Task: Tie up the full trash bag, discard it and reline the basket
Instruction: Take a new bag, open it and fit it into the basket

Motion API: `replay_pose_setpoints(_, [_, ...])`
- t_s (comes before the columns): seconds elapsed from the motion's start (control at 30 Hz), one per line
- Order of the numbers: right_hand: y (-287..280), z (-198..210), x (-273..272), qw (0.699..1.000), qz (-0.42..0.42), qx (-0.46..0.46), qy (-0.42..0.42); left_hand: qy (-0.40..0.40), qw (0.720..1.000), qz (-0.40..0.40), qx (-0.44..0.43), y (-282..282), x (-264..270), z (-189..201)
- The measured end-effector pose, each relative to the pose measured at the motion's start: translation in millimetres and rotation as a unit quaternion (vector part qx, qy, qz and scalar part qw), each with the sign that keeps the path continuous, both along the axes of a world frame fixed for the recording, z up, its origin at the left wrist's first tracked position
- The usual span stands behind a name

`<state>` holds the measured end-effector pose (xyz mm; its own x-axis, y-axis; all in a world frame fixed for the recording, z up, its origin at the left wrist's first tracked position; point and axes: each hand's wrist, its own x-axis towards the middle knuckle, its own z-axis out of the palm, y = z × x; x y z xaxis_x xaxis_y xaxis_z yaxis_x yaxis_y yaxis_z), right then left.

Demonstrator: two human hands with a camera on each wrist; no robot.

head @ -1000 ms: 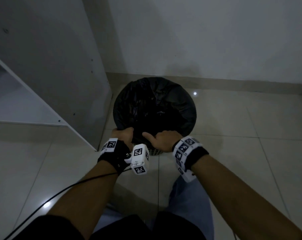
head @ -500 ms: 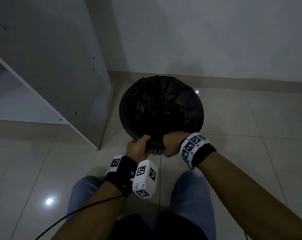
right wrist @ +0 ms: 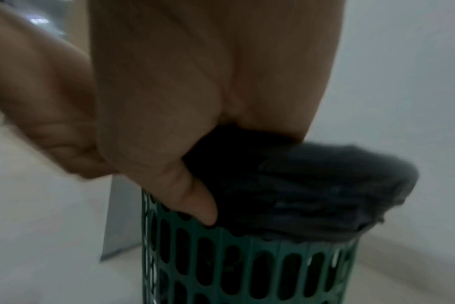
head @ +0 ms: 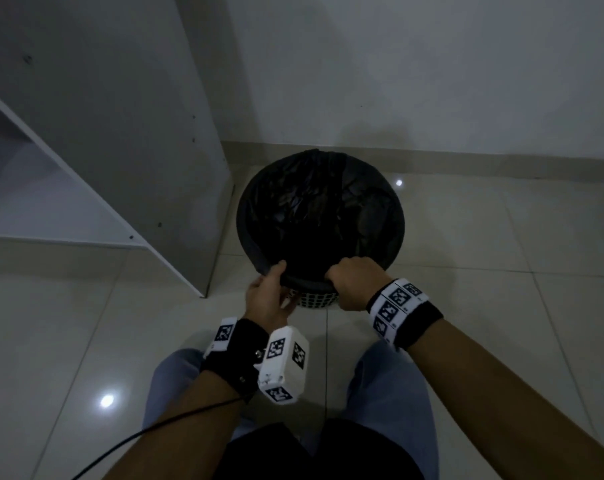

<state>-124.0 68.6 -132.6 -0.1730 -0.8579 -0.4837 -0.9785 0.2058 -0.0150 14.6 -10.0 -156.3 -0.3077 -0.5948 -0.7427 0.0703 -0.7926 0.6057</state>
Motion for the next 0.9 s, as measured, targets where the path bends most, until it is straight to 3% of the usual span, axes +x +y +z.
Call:
replay_pose_setpoints(0.2, [-14.2, -3.5, 14.5, 0.995, -0.012, -0.081, -0.063, 0.035, 0.996, -0.080, 0.014, 19.0, -8.9, 8.9])
replay_pose_setpoints(0.4, [8.1, -9.6, -9.7, 0.986, 0.011, -0.144, 0.078, -0.012, 0.999, -0.043, 0.002, -21.9, 0.8, 5.1])
replay_pose_setpoints(0.53, [6.5, -10.3, -15.3, 0.984, 0.019, -0.132, 0.117, -0.003, 1.000, 0.008, 0.005, -30.3, 4.3, 4.0])
replay_pose_setpoints(0.77, [-16.6, -13.3, 10.5, 0.991, 0.069, -0.105, 0.037, 0.018, 0.996, -0.077, 0.052, 0.1, -8.7, 5.2])
replay_pose_setpoints(0.9, [-14.5, -14.6, 13.9, 0.990, 0.080, -0.116, 0.027, 0.028, 0.996, -0.074, 0.046, -1.8, -12.2, 4.0])
